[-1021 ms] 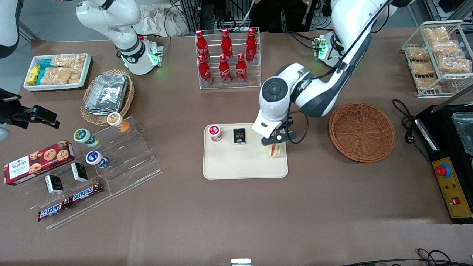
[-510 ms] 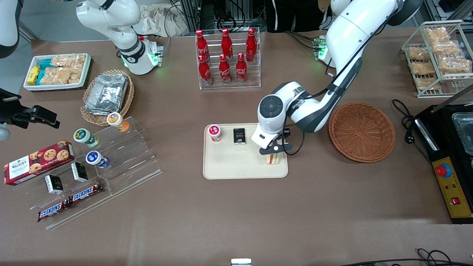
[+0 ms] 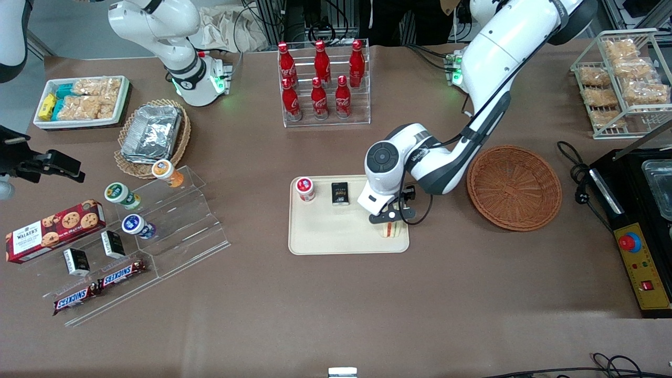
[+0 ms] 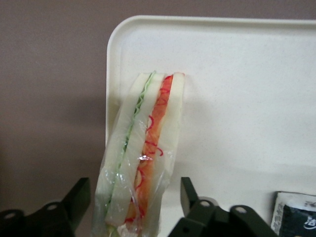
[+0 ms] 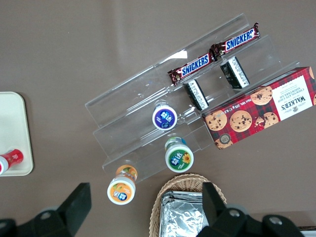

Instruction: Place sandwich from basket to tray

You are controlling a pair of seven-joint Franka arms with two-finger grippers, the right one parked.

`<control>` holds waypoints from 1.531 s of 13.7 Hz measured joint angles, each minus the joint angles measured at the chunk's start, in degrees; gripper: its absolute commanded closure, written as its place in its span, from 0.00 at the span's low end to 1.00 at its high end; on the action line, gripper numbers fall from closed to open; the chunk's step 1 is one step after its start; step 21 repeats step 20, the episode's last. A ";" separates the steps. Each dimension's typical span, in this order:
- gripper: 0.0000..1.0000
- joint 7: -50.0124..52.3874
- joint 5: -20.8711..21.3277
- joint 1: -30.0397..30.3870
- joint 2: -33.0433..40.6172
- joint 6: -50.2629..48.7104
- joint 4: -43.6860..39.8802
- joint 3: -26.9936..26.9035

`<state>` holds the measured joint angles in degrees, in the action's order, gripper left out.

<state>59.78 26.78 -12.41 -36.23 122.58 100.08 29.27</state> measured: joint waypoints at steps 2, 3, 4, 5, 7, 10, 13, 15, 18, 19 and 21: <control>0.00 0.47 -0.01 0.03 0.22 -0.09 -1.57 0.00; 0.00 0.57 -0.21 0.05 0.68 -0.62 -2.83 0.01; 0.00 0.68 -0.67 0.07 1.46 -1.69 -4.22 0.02; 0.00 0.77 -1.54 0.12 2.63 -3.44 -5.68 0.05; 0.00 0.87 -4.68 0.93 6.41 -8.75 -8.75 0.09; 0.00 -0.50 -11.02 5.51 15.48 -17.68 -13.27 0.07; 0.00 -11.07 -20.16 7.41 26.76 -26.02 -14.69 -7.10; 0.00 -25.15 -24.19 6.68 33.96 -32.90 -14.51 -15.70; 0.00 -47.46 -25.16 6.56 40.93 -38.76 -12.92 -26.18; 0.00 -53.54 -25.29 6.61 41.78 -39.67 -12.54 -28.66; 0.00 -57.79 -25.39 6.64 41.94 -39.80 -12.48 -30.18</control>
